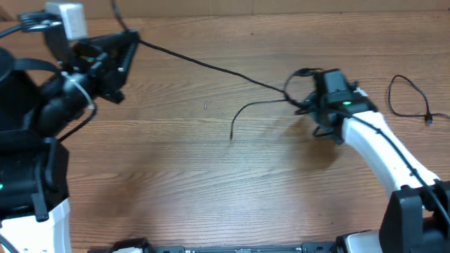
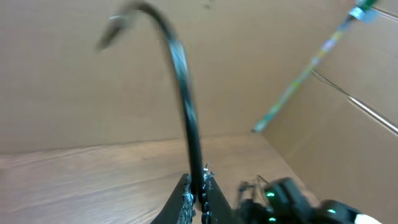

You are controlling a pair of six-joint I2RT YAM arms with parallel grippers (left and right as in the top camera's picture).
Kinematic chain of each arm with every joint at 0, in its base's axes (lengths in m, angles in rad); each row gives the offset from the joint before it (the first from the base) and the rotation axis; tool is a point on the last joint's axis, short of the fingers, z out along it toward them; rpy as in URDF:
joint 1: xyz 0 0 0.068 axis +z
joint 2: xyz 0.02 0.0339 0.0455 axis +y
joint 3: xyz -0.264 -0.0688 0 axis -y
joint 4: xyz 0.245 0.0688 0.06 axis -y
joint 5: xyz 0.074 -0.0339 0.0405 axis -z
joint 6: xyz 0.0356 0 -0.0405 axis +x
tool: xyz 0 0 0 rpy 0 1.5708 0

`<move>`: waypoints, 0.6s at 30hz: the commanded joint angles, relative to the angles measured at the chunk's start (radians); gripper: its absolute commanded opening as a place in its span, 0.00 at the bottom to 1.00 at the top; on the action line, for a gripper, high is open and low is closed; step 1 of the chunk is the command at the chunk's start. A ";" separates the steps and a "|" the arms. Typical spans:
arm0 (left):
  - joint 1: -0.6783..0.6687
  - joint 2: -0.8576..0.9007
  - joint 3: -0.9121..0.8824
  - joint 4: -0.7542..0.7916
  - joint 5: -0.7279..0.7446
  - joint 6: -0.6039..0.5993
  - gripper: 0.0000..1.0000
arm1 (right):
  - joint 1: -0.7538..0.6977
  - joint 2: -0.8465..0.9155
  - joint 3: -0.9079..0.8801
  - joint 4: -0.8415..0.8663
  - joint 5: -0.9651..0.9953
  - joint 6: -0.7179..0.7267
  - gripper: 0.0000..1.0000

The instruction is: Untangle cables

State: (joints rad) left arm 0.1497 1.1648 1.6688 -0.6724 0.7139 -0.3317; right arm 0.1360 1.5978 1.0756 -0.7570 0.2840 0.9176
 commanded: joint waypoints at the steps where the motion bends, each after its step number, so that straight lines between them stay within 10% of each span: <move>1: 0.081 -0.021 0.048 0.008 -0.026 -0.016 0.04 | -0.109 0.003 0.005 -0.008 0.086 -0.008 1.00; 9: 0.264 -0.014 0.048 0.004 -0.026 -0.016 0.04 | -0.296 0.003 0.005 0.035 0.080 -0.055 1.00; 13: 0.339 -0.004 0.048 -0.048 -0.013 -0.017 0.04 | -0.367 0.002 0.006 0.067 -0.242 -0.226 1.00; 18: 0.329 0.035 0.048 -0.161 -0.012 -0.017 0.04 | -0.361 0.000 0.006 0.068 -0.833 -0.501 0.30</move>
State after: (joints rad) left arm 0.4854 1.1717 1.6924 -0.8059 0.7101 -0.3420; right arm -0.2485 1.5990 1.0752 -0.6907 -0.1261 0.6231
